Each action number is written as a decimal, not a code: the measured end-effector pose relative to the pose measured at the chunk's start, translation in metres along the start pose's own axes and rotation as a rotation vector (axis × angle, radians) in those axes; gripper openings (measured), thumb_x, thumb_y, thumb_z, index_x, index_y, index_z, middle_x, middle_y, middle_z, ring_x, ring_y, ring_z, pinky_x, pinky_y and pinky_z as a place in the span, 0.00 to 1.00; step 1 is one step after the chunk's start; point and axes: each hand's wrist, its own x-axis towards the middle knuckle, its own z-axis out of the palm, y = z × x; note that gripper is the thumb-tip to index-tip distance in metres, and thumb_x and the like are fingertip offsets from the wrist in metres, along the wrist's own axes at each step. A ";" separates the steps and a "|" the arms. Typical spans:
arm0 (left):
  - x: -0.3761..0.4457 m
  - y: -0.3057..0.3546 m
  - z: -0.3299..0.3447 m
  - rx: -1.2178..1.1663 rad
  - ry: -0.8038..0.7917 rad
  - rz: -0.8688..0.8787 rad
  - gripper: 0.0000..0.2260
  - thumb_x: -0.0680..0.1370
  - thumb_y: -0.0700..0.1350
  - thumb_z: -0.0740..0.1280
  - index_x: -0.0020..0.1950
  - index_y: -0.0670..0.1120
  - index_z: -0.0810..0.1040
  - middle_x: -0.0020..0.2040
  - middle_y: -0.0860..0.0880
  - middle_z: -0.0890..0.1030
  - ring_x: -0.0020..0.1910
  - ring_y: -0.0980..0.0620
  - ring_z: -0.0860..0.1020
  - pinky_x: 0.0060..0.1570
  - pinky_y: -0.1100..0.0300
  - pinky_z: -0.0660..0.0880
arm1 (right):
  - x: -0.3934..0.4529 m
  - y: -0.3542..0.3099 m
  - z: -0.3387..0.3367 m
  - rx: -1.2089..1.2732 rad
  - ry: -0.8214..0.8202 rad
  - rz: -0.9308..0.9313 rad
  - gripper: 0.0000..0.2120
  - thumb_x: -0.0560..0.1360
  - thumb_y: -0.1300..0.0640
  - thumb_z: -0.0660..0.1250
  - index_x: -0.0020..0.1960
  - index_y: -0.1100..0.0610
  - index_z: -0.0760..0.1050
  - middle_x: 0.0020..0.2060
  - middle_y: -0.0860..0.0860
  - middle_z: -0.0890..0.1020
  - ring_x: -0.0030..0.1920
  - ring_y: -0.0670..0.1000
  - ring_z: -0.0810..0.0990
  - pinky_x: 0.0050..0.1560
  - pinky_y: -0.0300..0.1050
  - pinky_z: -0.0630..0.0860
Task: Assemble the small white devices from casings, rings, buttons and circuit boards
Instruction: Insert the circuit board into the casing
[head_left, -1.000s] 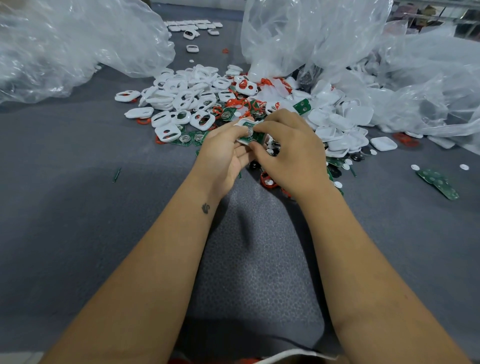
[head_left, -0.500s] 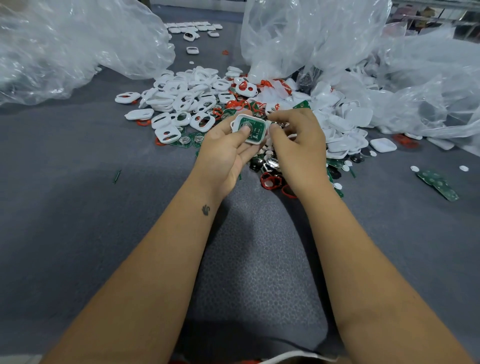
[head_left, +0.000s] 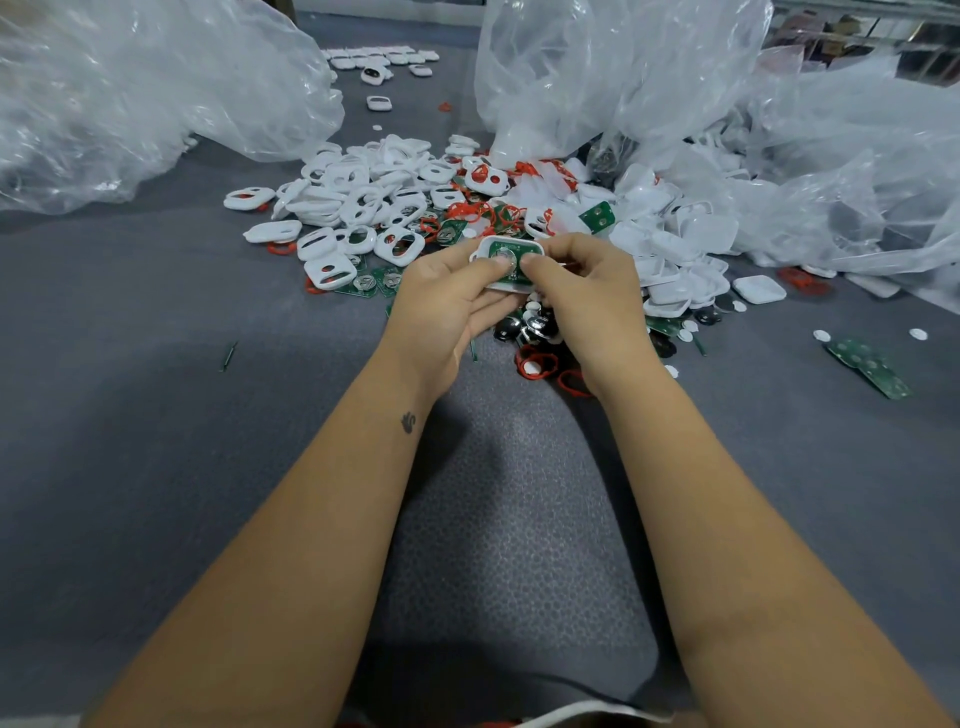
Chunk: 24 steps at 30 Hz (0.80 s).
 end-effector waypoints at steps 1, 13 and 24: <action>0.000 0.000 0.000 0.018 -0.003 0.010 0.07 0.79 0.35 0.65 0.54 0.43 0.79 0.43 0.49 0.86 0.44 0.51 0.85 0.45 0.61 0.81 | 0.000 0.000 0.000 0.001 -0.003 -0.003 0.03 0.74 0.60 0.69 0.41 0.57 0.79 0.33 0.46 0.76 0.38 0.47 0.73 0.45 0.43 0.71; -0.002 -0.001 0.002 0.100 0.050 0.078 0.09 0.79 0.34 0.63 0.58 0.38 0.79 0.50 0.43 0.84 0.47 0.48 0.84 0.49 0.58 0.81 | 0.002 0.006 0.001 0.004 -0.020 -0.045 0.07 0.74 0.59 0.70 0.38 0.51 0.79 0.31 0.41 0.77 0.35 0.41 0.73 0.42 0.38 0.70; -0.006 0.003 0.001 -0.034 0.119 0.063 0.07 0.79 0.33 0.64 0.46 0.40 0.80 0.39 0.47 0.86 0.40 0.50 0.85 0.41 0.62 0.81 | 0.015 0.007 -0.026 0.153 0.308 0.091 0.07 0.77 0.58 0.63 0.45 0.54 0.80 0.37 0.46 0.80 0.36 0.46 0.76 0.41 0.42 0.71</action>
